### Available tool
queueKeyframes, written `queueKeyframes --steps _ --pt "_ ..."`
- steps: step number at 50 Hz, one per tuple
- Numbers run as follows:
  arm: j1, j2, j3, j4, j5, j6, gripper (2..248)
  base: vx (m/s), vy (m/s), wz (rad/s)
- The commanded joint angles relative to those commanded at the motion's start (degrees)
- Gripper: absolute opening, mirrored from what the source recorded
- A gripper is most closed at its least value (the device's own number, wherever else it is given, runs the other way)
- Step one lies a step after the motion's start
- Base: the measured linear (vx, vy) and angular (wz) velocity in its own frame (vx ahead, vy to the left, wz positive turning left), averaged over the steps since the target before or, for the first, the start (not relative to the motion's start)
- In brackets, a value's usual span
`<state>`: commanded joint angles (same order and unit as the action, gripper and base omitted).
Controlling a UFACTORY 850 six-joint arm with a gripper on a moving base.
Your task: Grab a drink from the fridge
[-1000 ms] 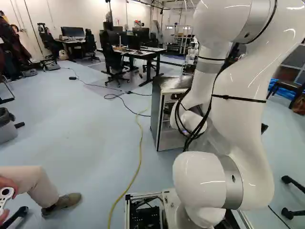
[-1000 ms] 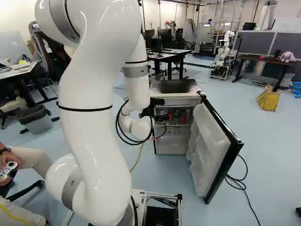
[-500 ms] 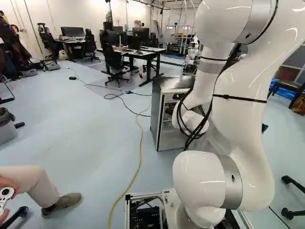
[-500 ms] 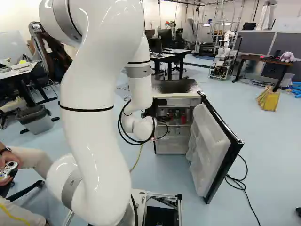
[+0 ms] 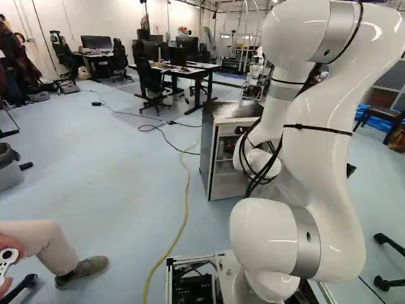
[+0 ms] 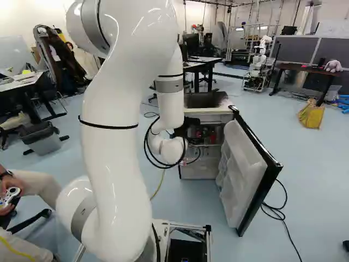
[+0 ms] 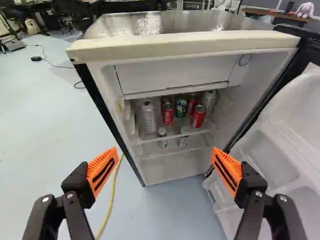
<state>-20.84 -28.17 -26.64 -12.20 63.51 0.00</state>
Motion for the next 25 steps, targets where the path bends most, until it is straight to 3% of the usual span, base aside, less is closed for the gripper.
queueKeyframes --steps 25 --pt "-3.52 -6.66 -4.58 -5.82 -0.32 0.0 247 0.0 0.0 0.0"
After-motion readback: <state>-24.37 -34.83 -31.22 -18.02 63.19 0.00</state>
